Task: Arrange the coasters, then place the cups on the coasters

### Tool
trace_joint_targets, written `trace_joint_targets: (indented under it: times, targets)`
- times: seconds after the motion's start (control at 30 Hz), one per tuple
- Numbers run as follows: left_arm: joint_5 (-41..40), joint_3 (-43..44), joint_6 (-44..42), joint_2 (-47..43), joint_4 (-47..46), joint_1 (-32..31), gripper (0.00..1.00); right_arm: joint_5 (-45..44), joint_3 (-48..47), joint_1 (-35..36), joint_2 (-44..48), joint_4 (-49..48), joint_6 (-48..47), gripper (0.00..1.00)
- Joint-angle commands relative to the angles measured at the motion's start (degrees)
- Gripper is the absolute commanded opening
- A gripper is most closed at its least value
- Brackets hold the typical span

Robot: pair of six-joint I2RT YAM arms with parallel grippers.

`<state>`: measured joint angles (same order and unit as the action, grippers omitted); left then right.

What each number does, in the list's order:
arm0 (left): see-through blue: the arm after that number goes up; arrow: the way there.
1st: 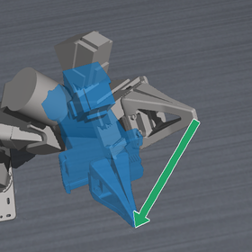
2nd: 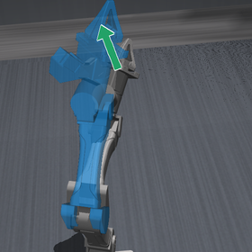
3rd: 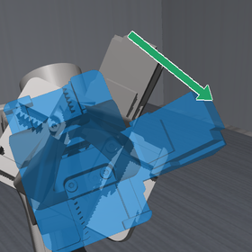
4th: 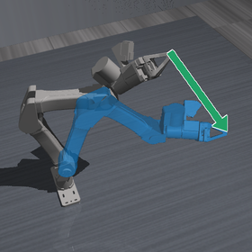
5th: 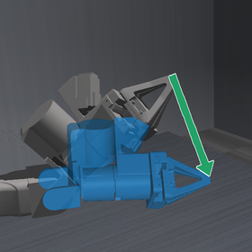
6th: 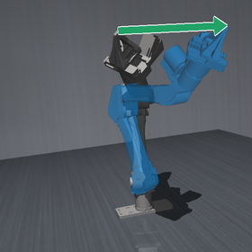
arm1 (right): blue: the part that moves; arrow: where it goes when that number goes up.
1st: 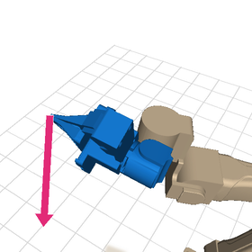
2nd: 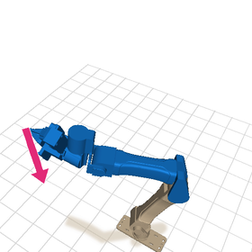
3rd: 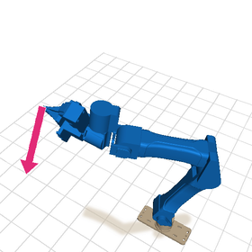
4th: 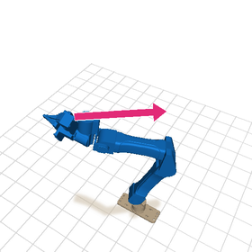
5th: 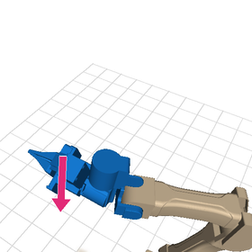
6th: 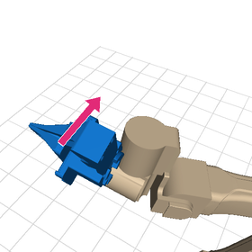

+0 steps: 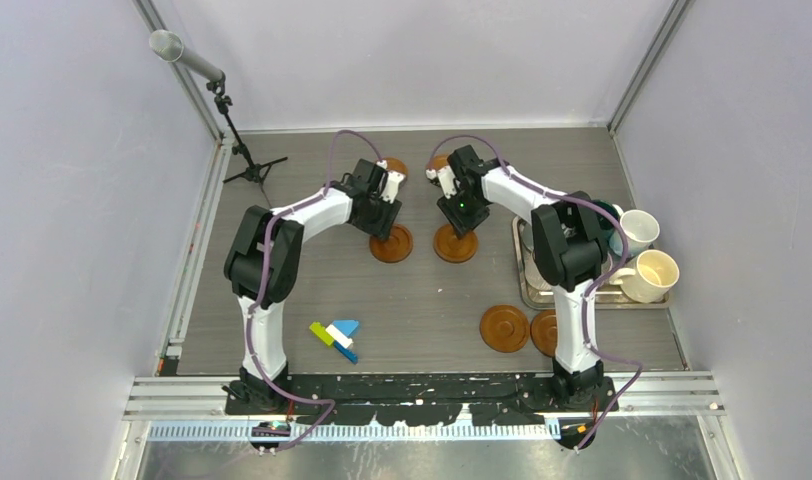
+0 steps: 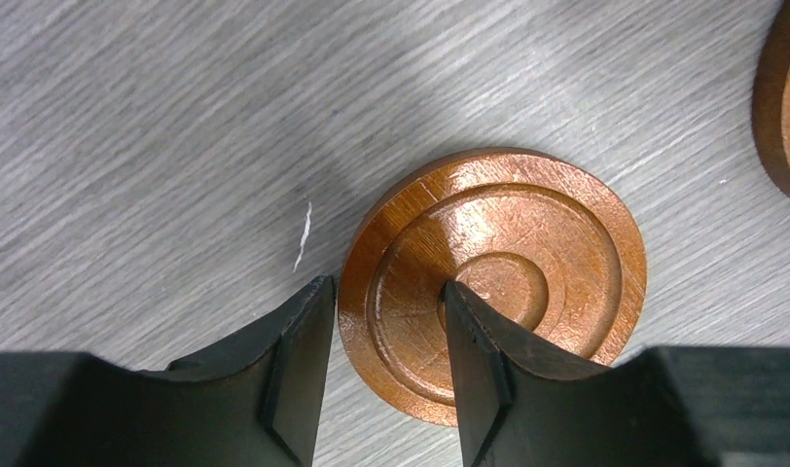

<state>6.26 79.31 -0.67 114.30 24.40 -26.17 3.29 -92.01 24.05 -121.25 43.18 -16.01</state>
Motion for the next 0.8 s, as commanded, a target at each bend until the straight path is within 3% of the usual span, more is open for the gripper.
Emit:
trace_joint_targets:
  times: [0.0, 0.77]
  targets:
    - [-0.3, 3.2, 0.4, 1.9, 0.0, 0.6, 0.48, -7.0, -2.5, 0.1, -4.0, -5.8, 1.4, 0.36]
    - [-1.7, 8.6, 3.0, 5.5, 1.8, 2.2, 0.52, -8.4, -7.6, -0.5, -6.2, -5.7, 2.5, 0.38]
